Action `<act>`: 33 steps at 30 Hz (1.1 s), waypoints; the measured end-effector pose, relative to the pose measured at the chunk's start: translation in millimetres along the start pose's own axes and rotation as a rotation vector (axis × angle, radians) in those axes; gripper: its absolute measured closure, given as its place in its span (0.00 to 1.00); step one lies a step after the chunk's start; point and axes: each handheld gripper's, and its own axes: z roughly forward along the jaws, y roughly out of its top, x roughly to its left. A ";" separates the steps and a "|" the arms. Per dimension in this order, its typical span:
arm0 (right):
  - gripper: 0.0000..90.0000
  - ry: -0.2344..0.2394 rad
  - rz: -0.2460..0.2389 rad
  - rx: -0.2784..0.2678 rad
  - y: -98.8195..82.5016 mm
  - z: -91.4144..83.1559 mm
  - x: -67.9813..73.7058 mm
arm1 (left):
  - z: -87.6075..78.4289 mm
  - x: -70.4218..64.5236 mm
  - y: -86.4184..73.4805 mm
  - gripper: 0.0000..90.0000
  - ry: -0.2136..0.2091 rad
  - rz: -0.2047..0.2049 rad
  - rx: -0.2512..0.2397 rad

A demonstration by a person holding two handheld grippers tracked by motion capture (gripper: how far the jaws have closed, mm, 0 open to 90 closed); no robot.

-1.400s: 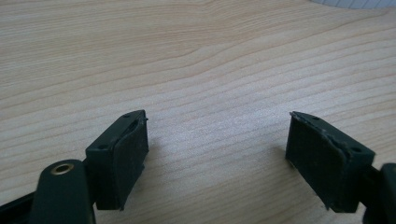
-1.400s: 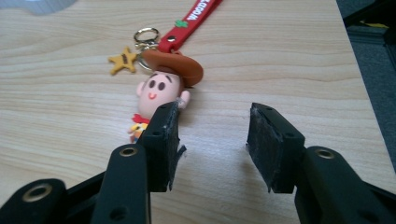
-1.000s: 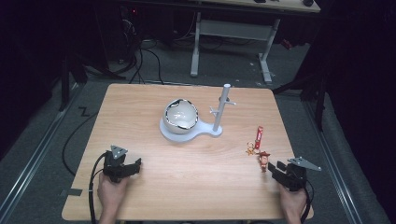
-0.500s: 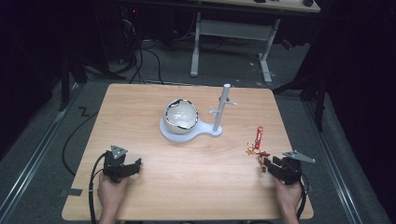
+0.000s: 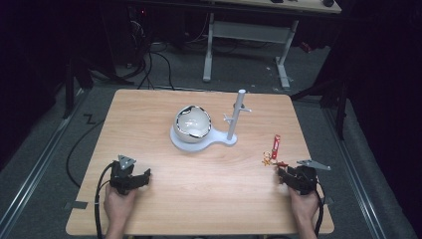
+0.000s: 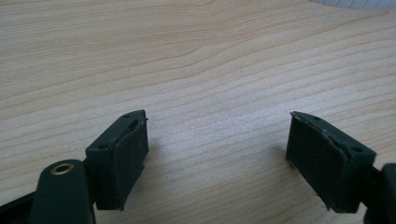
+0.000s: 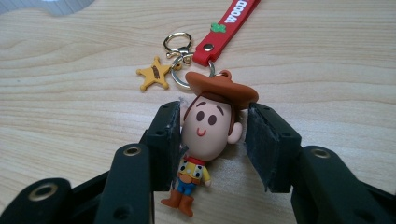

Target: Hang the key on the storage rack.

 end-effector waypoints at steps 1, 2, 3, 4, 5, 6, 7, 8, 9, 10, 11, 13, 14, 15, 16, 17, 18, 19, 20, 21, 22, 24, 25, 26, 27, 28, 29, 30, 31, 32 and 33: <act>0.63 0.003 -0.004 0.001 0.1 1.0 -0.3 | 0.0 0.0 0.0 0.24 0.000 0.000 0.000; 0.64 0.003 -0.003 0.002 0.0 1.7 0.1 | 0.0 0.0 0.0 0.24 0.000 0.000 0.000; 0.64 0.004 -0.009 0.001 0.0 2.4 0.0 | 0.0 0.0 0.0 0.24 0.000 0.000 0.000; 0.64 0.004 -0.009 0.001 0.0 2.4 0.0 | 0.0 0.0 0.0 0.24 0.000 0.000 0.000; 0.65 -0.005 -0.026 0.008 -0.3 3.9 2.1 | 0.0 0.0 0.0 0.24 0.000 0.000 0.000; 0.65 -0.005 -0.033 0.006 -0.3 4.2 2.3 | 0.0 0.0 0.0 0.24 0.000 0.000 0.000; 0.65 -0.005 -0.033 0.006 -0.3 4.2 2.3 | 0.0 0.0 0.0 0.24 0.000 0.000 0.000; 0.65 -0.007 -0.035 0.006 -0.3 4.3 2.6 | 0.0 0.0 0.0 0.24 0.000 0.000 0.000; 0.66 -0.008 -0.032 0.007 -0.4 4.2 3.3 | 0.0 0.0 0.0 0.24 0.000 0.000 0.000; 0.66 -0.009 -0.036 0.008 -0.4 4.2 3.4 | 0.0 0.0 0.0 0.24 0.000 0.000 0.000; 0.66 -0.011 -0.045 0.004 -0.5 4.2 3.7 | 0.0 0.0 0.0 0.24 0.000 0.000 0.000; 0.67 -0.012 -0.052 0.001 -0.9 4.2 4.1 | 0.0 0.0 0.0 0.24 0.000 0.000 0.000; 0.67 -0.012 -0.052 0.001 -0.9 4.2 4.1 | 0.0 0.0 0.0 0.24 0.000 0.000 0.000; 0.67 -0.012 -0.064 -0.005 -1.2 4.4 4.4 | 0.0 0.0 0.0 0.24 0.000 0.000 0.000; 0.67 -0.012 -0.064 -0.005 -1.2 4.4 4.4 | 0.0 0.0 0.0 0.24 0.000 0.000 0.000; 0.67 -0.010 -0.067 -0.005 -1.2 4.3 4.6 | 0.0 0.0 0.0 0.24 0.000 0.000 0.000; 0.67 -0.010 -0.065 -0.005 -1.4 4.2 5.1 | 0.0 0.0 0.0 0.24 0.000 0.000 0.000; 0.68 -0.010 -0.075 -0.008 -1.3 4.4 4.8 | 0.0 0.0 0.0 0.24 0.000 0.000 0.000; 0.68 -0.012 -0.081 -0.008 -1.3 4.3 5.0 | 0.0 0.0 0.0 0.24 0.000 0.000 0.000; 0.68 -0.012 -0.081 -0.008 -1.3 4.3 5.0 | 0.0 0.0 0.0 0.24 0.000 0.000 0.000; 0.68 -0.013 -0.091 -0.007 -1.4 4.3 5.9 | 0.0 0.0 0.0 0.24 0.000 0.000 0.000; 0.68 -0.012 -0.102 -0.012 -1.4 4.5 6.1 | 0.0 0.0 0.0 0.24 0.000 0.000 0.000; 0.68 -0.013 -0.107 -0.011 -1.4 4.4 6.4 | 0.1 -0.1 0.0 0.24 0.000 0.000 -0.001; 0.68 -0.014 -0.116 -0.012 -1.4 4.5 6.8 | 0.1 -0.1 0.0 0.24 0.000 0.001 -0.001; 0.68 -0.014 -0.116 -0.011 -1.6 4.3 8.0 | 0.1 -0.2 0.0 0.24 0.000 0.001 -0.001; 0.68 -0.015 -0.129 -0.012 -1.7 4.4 8.8 | 0.1 -0.1 0.0 0.24 0.000 0.001 -0.001; 0.68 -0.015 -0.129 -0.012 -1.7 4.4 8.8 | 0.1 -0.1 0.0 0.24 0.000 0.001 -0.001; 0.68 -0.015 -0.130 -0.015 -1.8 4.4 9.7 | 0.1 -0.2 0.0 0.24 0.000 0.001 -0.001; 0.69 -0.011 -0.136 -0.019 -1.6 4.3 10.0 | 0.1 -0.1 0.0 0.24 0.000 0.001 -0.001; 0.69 -0.001 -0.128 -0.029 -1.0 3.6 10.7 | 0.1 -0.1 0.0 0.24 0.000 0.001 -0.001; 0.69 0.005 -0.125 -0.034 -0.3 3.1 10.4 | 0.1 -0.1 0.0 0.24 0.000 0.001 -0.001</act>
